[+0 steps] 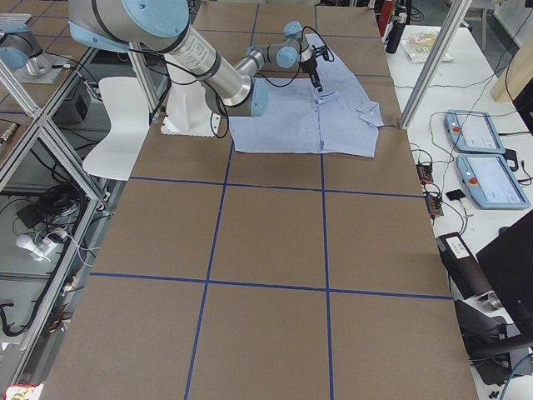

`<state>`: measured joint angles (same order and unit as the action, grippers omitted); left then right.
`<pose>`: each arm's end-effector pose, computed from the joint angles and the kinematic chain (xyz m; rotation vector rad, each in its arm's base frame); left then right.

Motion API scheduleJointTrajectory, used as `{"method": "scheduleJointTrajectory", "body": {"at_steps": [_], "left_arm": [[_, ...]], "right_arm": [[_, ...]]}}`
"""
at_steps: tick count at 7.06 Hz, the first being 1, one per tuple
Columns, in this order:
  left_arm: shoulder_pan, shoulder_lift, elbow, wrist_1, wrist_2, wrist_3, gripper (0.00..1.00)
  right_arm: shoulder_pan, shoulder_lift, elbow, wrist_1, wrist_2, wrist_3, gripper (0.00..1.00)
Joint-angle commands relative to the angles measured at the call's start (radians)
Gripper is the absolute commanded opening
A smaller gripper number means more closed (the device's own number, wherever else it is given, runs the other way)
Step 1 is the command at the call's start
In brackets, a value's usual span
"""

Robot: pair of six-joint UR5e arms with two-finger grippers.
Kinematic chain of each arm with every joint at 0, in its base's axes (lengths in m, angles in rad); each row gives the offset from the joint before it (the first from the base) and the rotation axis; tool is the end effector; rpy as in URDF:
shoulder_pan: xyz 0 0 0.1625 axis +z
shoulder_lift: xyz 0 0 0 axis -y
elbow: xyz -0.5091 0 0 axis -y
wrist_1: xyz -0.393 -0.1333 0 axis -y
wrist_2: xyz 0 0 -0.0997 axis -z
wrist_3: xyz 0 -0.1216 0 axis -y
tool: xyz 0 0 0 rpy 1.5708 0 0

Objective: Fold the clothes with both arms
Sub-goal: 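Carry the sleeve across the shirt body and lay it down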

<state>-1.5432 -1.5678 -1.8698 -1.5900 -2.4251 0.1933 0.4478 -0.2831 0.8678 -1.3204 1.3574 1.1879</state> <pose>-0.0280 -0.4949 0.6020 0.3665 0.8233 0.3404 -0.8069 -0.5640 0.0936 0.5198 -0.6805 0.1500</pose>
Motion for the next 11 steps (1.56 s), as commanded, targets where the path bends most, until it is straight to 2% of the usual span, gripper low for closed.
{"method": "scheduleJointTrajectory", "body": {"at_steps": [1, 3, 5, 6, 8, 9, 10, 11], "left_arm": [[0.0, 0.0, -0.005, 0.001, 0.0, 0.0, 1.0], [0.0, 0.0, 0.0, -0.001, 0.0, -0.002, 1.0], [0.002, -0.006, 0.008, -0.002, 0.0, -0.005, 1.0], [0.003, -0.024, 0.033, -0.022, -0.012, -0.07, 1.0], [0.006, -0.026, 0.139, -0.254, -0.009, -0.187, 1.0], [0.006, -0.031, 0.206, -0.354, -0.009, -0.202, 1.0], [0.009, -0.047, 0.287, -0.442, -0.005, -0.202, 1.0], [0.014, -0.117, 0.407, -0.473, -0.005, -0.202, 1.0]], "right_arm": [[-0.005, 0.061, -0.061, 0.001, -0.017, 0.001, 0.99], [0.0, 0.061, -0.061, 0.003, 0.0, 0.002, 0.99], [0.031, 0.059, -0.055, 0.001, 0.058, 0.006, 0.99], [0.088, 0.044, -0.041, -0.003, 0.183, -0.002, 1.0], [0.193, -0.065, 0.095, -0.052, 0.369, -0.071, 1.0], [0.236, -0.089, 0.173, -0.172, 0.42, -0.147, 1.0], [0.28, -0.163, 0.292, -0.237, 0.477, -0.207, 1.0], [0.332, -0.27, 0.415, -0.24, 0.541, -0.261, 1.0]]}}
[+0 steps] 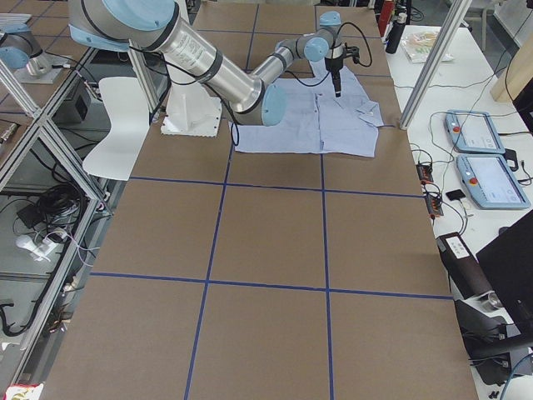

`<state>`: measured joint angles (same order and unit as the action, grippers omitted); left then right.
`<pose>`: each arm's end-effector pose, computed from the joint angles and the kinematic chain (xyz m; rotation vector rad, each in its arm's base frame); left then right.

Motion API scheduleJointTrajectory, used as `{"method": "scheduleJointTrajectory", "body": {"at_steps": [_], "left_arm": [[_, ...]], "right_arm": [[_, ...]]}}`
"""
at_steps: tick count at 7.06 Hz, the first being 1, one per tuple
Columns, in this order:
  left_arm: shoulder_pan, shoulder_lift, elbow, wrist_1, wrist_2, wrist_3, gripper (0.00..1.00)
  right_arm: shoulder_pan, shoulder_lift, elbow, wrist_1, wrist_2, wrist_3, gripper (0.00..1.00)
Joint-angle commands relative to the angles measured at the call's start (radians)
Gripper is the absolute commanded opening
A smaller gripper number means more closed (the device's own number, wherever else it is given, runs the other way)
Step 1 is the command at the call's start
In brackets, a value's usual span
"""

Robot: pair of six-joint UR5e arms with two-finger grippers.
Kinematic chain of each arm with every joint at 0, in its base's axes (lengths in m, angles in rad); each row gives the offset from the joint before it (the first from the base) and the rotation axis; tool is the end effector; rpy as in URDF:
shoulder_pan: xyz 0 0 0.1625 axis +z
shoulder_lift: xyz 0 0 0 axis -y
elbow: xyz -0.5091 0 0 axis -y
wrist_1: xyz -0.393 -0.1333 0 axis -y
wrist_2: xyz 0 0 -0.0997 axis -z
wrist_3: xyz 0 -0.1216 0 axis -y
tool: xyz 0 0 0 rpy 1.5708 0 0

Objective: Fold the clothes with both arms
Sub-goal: 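Open the right gripper and withdraw it away from the shirt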

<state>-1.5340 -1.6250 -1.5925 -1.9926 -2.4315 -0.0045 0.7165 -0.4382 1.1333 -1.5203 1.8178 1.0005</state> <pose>-0.0210 -0.5460 0.6631 0.4491 0.8524 0.2438 -0.6228 -0.6797 0.1458 0.2565 -0.7345 0.0467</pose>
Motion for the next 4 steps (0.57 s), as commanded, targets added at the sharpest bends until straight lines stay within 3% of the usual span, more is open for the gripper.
{"method": "scheduleJointTrajectory", "body": {"at_steps": [1, 2, 4], "left_arm": [[0.006, -0.085, 0.213, -0.128, 0.003, -0.018, 1.0], [0.008, -0.09, 0.271, -0.212, 0.005, -0.058, 1.0], [0.035, -0.09, 0.402, -0.393, 0.04, -0.153, 1.0]], "right_arm": [[0.107, -0.255, 0.283, -0.041, 0.107, -0.153, 1.0], [0.162, -0.38, 0.39, -0.041, 0.142, -0.251, 1.0], [0.266, -0.538, 0.503, -0.035, 0.237, -0.411, 1.0]]}}
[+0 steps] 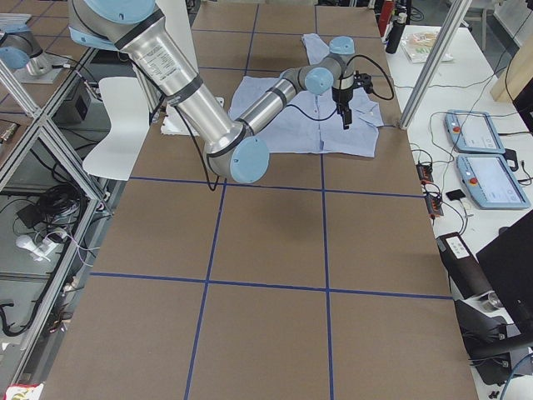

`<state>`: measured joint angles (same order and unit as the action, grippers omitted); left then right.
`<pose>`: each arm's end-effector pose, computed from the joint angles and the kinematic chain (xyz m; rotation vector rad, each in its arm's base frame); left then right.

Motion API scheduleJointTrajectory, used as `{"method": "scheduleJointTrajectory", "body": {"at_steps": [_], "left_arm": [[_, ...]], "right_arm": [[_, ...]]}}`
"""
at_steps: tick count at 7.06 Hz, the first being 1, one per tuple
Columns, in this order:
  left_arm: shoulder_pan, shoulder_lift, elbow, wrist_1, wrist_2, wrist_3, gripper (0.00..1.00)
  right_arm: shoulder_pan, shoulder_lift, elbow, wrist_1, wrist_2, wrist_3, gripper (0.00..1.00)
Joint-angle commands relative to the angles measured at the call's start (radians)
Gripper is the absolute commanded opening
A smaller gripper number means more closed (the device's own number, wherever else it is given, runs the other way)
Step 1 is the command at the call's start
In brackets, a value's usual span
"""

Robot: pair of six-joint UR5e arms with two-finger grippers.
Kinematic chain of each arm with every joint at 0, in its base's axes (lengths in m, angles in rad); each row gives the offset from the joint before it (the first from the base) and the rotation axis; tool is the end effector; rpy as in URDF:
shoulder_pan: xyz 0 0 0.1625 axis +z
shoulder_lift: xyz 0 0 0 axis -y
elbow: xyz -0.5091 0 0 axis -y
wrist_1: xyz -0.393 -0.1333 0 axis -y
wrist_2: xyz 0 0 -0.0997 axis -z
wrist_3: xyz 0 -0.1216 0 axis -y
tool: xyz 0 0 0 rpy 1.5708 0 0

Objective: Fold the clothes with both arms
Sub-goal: 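Open the right gripper and withdraw it away from the shirt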

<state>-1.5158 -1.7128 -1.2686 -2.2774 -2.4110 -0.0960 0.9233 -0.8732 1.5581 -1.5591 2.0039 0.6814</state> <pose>-0.0104 -0.5888 0.7467 0.4500 0.8545 0.1916 -0.4041 -0.6707 0.3247 0.2834 -0.7494 -0.1187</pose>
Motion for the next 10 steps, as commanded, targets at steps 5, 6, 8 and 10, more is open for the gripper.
{"method": "scheduleJointTrajectory", "body": {"at_steps": [5, 6, 8, 10], "left_arm": [[0.163, 0.091, 0.193, -0.508, 0.052, -0.442, 1.0], [0.183, 0.104, 0.195, -0.548, 0.052, -0.493, 1.0], [0.232, 0.104, 0.196, -0.606, 0.073, -0.592, 1.0], [0.272, 0.104, 0.199, -0.623, 0.113, -0.603, 1.0]], "right_arm": [[0.103, -0.257, 0.213, 0.017, 0.108, -0.095, 1.0], [0.103, -0.257, 0.215, 0.016, 0.108, -0.095, 1.0], [0.101, -0.257, 0.214, 0.016, 0.107, -0.094, 1.0], [0.101, -0.257, 0.214, 0.016, 0.107, -0.094, 1.0]]}}
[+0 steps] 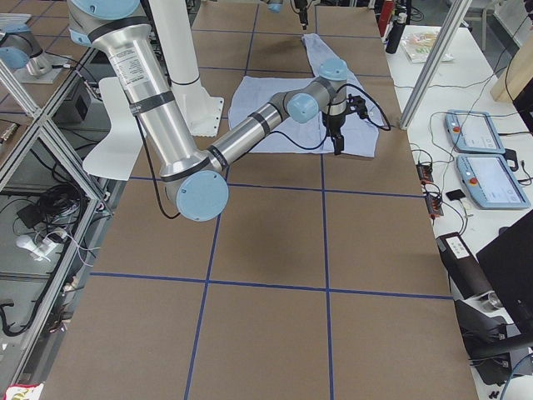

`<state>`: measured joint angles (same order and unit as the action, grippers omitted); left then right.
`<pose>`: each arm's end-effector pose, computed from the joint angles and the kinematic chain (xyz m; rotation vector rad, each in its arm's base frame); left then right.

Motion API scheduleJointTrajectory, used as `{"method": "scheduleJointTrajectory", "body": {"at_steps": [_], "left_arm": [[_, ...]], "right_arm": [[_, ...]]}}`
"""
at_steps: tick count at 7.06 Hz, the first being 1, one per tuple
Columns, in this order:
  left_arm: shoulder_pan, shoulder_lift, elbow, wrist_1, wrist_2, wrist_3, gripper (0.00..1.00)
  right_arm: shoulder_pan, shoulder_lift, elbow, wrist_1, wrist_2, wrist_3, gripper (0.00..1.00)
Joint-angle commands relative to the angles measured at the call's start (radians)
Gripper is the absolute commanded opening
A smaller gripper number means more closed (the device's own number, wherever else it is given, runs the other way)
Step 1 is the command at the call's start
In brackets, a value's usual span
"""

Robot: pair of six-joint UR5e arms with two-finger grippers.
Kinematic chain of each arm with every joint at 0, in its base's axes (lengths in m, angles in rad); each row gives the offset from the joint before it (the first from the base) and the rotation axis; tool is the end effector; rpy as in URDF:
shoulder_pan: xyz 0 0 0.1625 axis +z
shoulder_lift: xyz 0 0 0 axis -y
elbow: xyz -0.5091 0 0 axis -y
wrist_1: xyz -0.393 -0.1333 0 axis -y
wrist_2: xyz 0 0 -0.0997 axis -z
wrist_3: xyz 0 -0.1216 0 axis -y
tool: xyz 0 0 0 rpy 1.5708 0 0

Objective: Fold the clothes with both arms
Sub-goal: 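Reach the left gripper to the cuff of the sleeve nearest it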

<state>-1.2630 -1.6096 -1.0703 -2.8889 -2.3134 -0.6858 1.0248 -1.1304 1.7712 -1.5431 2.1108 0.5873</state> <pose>0.1042 -0.4964 0.8297 0.3837 0.9958 -0.0237 -0.2900 -0.6136 0.4081 0.2710 -0.7879 -0.1415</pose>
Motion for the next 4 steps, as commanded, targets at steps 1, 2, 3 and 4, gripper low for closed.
{"method": "scheduleJointTrajectory", "body": {"at_steps": [1, 2, 3, 4], "left_arm": [[0.036, 0.0, 0.001, -0.012, 0.016, -0.014, 1.0], [0.045, 0.0, 0.001, -0.012, 0.016, -0.014, 1.0], [0.056, 0.0, 0.001, -0.01, 0.016, -0.018, 1.0], [0.065, -0.001, 0.001, -0.01, 0.016, -0.018, 0.95]], "right_arm": [[0.0, 0.0, 0.001, 0.0, 0.0, 0.002, 1.0], [-0.002, 0.0, -0.001, 0.0, 0.0, 0.002, 1.0], [-0.002, 0.0, -0.001, 0.0, 0.0, 0.003, 1.0], [-0.002, 0.0, -0.001, 0.0, 0.0, 0.003, 1.0]]}}
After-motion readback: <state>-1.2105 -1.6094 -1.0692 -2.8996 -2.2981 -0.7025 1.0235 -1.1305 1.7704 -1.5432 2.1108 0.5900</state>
